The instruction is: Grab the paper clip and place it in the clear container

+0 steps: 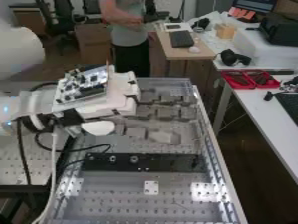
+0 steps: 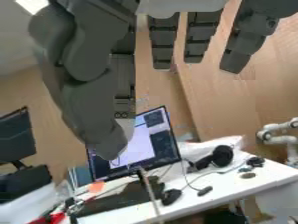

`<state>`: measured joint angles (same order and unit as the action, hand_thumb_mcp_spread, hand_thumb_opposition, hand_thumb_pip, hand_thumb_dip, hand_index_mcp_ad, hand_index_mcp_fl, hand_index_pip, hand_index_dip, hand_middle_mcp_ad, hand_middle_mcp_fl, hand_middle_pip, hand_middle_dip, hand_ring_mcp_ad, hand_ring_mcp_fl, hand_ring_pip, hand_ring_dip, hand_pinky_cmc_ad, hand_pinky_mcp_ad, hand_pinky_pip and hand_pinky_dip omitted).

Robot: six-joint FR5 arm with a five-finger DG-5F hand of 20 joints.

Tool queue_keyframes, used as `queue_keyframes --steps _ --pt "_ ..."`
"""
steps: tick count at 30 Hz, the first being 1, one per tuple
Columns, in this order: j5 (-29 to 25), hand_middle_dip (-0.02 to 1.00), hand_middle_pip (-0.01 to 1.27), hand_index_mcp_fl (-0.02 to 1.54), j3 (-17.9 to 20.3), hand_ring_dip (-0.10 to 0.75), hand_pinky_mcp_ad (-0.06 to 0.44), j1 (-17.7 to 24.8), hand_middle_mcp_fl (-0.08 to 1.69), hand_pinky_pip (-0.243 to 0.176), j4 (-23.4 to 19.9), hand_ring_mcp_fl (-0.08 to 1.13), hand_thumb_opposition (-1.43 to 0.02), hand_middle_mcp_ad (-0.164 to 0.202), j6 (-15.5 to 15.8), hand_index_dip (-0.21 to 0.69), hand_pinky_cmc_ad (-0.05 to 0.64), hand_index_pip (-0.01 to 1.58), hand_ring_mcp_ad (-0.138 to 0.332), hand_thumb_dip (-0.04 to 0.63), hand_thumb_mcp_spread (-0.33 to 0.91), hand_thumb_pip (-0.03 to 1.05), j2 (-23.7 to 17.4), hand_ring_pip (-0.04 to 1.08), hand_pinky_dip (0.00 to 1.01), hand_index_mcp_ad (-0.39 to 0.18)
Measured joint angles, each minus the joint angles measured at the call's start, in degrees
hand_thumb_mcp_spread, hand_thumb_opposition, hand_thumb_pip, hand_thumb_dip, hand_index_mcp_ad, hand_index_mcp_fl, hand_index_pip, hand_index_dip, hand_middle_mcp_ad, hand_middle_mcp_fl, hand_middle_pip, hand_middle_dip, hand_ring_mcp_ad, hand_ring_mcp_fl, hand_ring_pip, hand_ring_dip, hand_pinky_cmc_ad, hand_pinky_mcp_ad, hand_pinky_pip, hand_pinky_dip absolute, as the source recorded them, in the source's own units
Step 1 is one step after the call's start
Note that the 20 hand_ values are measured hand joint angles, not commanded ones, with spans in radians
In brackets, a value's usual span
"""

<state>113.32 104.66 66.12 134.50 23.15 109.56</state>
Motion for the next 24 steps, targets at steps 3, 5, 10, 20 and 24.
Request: queue_keyframes --steps 3,5,10,20,24 --pt "-3.4 0.18 0.13 0.58 2.6 0.101 0.279 4.0 0.06 -0.026 -0.3 0.00 -0.95 0.070 0.8 0.063 0.332 1.41 0.133 0.300 0.52 0.59 -3.8 0.10 0.20 -0.152" --pt "-5.1 0.18 0.13 0.58 3.4 0.101 0.278 5.9 0.06 -0.026 0.0 0.00 -0.95 0.075 1.3 0.061 0.332 1.41 0.134 0.300 0.52 0.59 -5.1 0.10 0.20 -0.154" --pt "-10.7 0.18 0.13 0.58 4.8 0.101 0.278 11.7 0.06 -0.026 2.0 0.00 -0.95 0.077 3.2 0.061 0.332 1.41 0.136 0.300 0.52 0.59 -7.2 0.10 0.20 -0.154" --pt "-23.2 0.18 0.13 0.58 4.5 0.101 0.278 23.4 0.06 -0.026 6.6 0.00 -0.95 0.077 5.9 0.061 0.332 1.41 0.127 0.300 0.52 0.59 -9.1 0.10 0.20 -0.152" --pt "-27.3 0.18 0.13 0.58 3.7 0.101 0.279 27.9 0.06 -0.026 8.3 0.00 -0.96 0.077 6.1 0.063 0.332 1.41 0.127 0.300 0.51 0.59 -9.3 0.10 0.20 -0.152"
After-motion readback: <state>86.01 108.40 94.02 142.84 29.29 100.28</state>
